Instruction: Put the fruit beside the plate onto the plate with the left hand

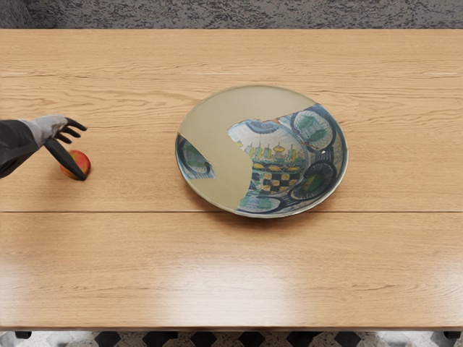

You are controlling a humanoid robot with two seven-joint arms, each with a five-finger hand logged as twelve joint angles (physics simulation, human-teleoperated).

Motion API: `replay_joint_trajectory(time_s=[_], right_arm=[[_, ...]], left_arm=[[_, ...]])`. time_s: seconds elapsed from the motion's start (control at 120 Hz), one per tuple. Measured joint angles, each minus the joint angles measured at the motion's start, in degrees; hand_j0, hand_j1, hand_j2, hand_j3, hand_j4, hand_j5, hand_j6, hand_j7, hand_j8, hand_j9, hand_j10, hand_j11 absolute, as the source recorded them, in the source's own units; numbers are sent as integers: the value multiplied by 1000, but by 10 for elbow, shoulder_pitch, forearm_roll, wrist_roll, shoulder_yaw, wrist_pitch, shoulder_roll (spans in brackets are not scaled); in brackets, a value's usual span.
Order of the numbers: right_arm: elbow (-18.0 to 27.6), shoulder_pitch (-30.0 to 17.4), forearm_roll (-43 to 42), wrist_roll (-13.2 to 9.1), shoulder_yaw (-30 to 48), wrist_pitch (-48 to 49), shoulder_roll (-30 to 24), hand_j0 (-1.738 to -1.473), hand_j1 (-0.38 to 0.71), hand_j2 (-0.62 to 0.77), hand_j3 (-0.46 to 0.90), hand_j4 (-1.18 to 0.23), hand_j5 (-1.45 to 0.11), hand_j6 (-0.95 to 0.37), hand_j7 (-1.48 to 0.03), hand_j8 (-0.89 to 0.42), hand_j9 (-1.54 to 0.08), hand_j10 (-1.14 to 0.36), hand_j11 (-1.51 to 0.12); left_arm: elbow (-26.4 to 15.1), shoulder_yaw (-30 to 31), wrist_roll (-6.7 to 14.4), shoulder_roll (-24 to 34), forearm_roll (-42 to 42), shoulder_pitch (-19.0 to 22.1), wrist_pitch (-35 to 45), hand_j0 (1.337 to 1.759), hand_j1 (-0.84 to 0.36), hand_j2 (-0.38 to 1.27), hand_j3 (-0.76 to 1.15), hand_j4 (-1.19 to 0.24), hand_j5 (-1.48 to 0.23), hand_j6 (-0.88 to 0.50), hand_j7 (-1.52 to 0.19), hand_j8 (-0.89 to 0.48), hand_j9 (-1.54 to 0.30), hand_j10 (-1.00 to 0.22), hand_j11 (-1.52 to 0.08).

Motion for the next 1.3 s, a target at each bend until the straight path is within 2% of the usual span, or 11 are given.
replay_joint_trajectory(time_s=[0.492, 1.075, 1.225, 1.25, 1.3], right_arm=[[0, 0, 0, 0, 0, 0, 0, -1658, -349, 0, 0, 0, 0, 0, 0, 0, 0, 0, 0], [0, 0, 0, 0, 0, 0, 0, -1658, -349, 0, 0, 0, 0, 0, 0, 0, 0, 0, 0], [0, 0, 0, 0, 0, 0, 0, -1658, -349, 0, 0, 0, 0, 0, 0, 0, 0, 0, 0], [0, 0, 0, 0, 0, 0, 0, -1658, -349, 0, 0, 0, 0, 0, 0, 0, 0, 0, 0], [0, 0, 0, 0, 0, 0, 0, -1658, -349, 0, 0, 0, 0, 0, 0, 0, 0, 0, 0]], left_arm=[[-1, 5, 3, -29, 6, 34, 99, 1658, -21, 63, 0, -309, -401, -309, -401, -309, -401, -309, -401], [11, 0, 3, -37, 5, 60, 123, 1658, -157, 87, 0, -427, -556, -427, -556, -427, -556, -427, -556], [11, 0, 3, -42, 5, 61, 123, 1657, -190, 75, 0, -460, -603, -460, -603, -460, -603, -460, -603], [11, -1, 3, -43, 5, 64, 122, 1657, -196, 11, 0, -464, -616, -464, -616, -464, -616, -464, -616], [12, -1, 3, -43, 5, 67, 122, 1657, -217, 32, 0, -480, -634, -480, -634, -480, -634, -480, -634]])
